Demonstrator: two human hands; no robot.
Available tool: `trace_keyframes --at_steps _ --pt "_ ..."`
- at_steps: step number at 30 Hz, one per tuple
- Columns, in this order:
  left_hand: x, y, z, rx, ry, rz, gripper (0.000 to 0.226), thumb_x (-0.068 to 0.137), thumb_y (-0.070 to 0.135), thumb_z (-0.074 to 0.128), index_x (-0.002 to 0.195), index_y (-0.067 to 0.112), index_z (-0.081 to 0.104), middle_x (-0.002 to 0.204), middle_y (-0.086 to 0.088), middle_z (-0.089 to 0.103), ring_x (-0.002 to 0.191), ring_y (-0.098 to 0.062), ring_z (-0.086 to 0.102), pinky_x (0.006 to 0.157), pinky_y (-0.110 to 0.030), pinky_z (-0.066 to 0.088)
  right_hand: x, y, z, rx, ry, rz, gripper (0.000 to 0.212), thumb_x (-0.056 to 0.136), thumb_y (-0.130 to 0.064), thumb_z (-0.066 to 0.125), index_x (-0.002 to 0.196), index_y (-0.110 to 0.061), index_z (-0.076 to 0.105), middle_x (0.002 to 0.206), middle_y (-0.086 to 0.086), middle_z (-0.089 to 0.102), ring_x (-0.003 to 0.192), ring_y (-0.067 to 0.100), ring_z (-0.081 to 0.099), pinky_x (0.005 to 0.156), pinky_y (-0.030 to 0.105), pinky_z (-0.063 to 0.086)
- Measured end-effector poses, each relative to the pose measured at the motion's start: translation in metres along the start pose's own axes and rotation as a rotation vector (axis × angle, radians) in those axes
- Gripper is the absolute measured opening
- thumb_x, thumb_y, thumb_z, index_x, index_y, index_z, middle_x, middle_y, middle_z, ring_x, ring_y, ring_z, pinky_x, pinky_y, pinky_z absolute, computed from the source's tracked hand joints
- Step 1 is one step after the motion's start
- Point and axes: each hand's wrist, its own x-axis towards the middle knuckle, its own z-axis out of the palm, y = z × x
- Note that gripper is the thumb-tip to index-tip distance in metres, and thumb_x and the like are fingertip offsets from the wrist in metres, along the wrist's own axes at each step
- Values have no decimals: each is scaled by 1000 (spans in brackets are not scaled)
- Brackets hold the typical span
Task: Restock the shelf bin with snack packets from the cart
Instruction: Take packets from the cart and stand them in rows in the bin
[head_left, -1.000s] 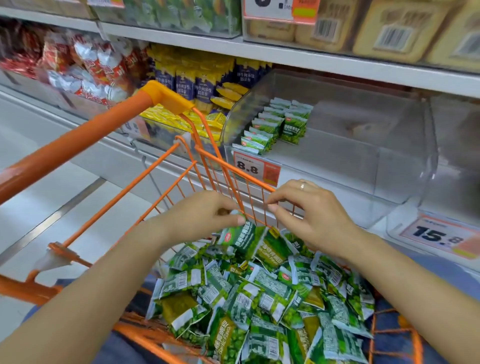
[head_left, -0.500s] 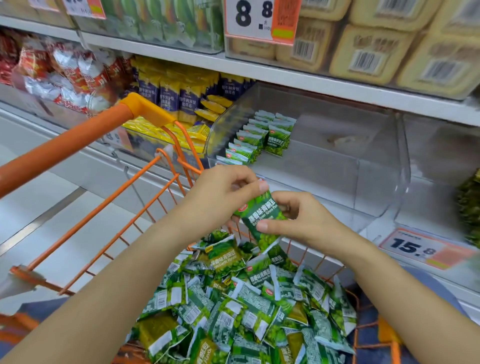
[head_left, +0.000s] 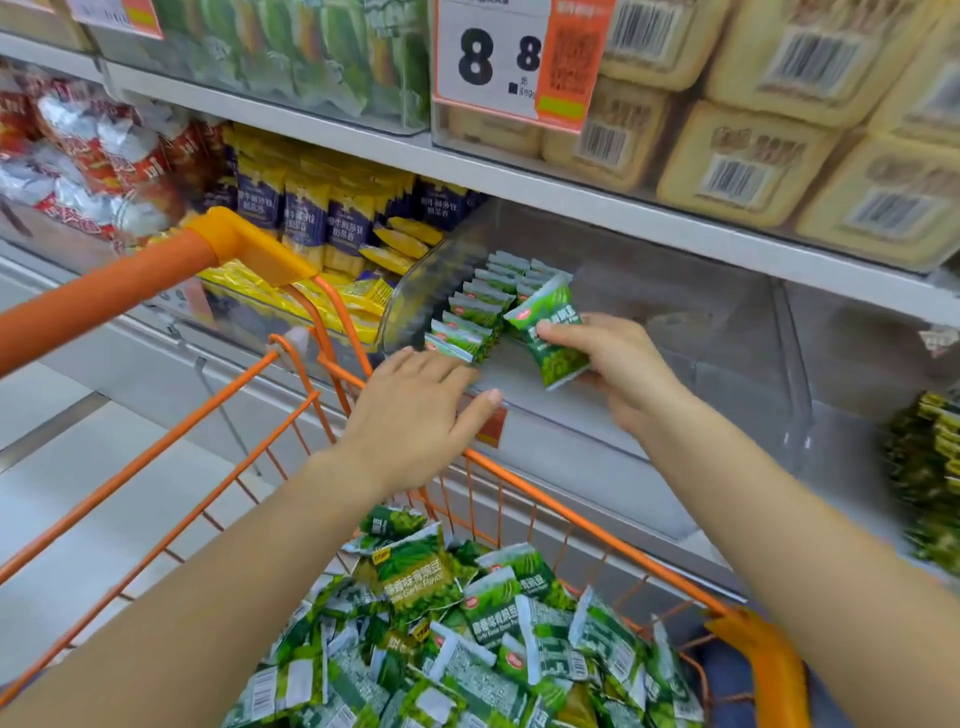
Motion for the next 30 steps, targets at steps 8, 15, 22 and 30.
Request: trace_keyframes --at_steps 8,15,22,30 --pt "1 0 4 -19 20 -35 68 95 57 14 118 19 66 116 2 67 115 -19 57 105 -37 33 94 19 9 -292 145 228 57 80 -11 76 129 -3 49 110 12 60 90 21 60 72 30 53" --pt "4 -1 7 -14 31 -53 61 95 53 21 113 20 69 110 1 70 110 -21 60 104 -40 37 131 40 29 -560 318 193 55 87 -19 70 132 1 47 118 18 64 103 27 65 92 39 52" --pt "5 -3 7 -8 35 -45 58 94 50 24 109 20 71 103 0 72 104 -21 62 97 -35 41 138 53 25 -432 384 117 61 79 -19 77 129 -9 44 127 13 56 116 31 56 90 34 48" --pt "3 -3 5 -10 58 -19 66 92 52 14 116 22 67 111 2 69 111 -18 58 101 -31 33 124 42 10 -173 332 115 47 82 -18 72 124 -10 53 115 10 57 90 22 57 70 28 44"
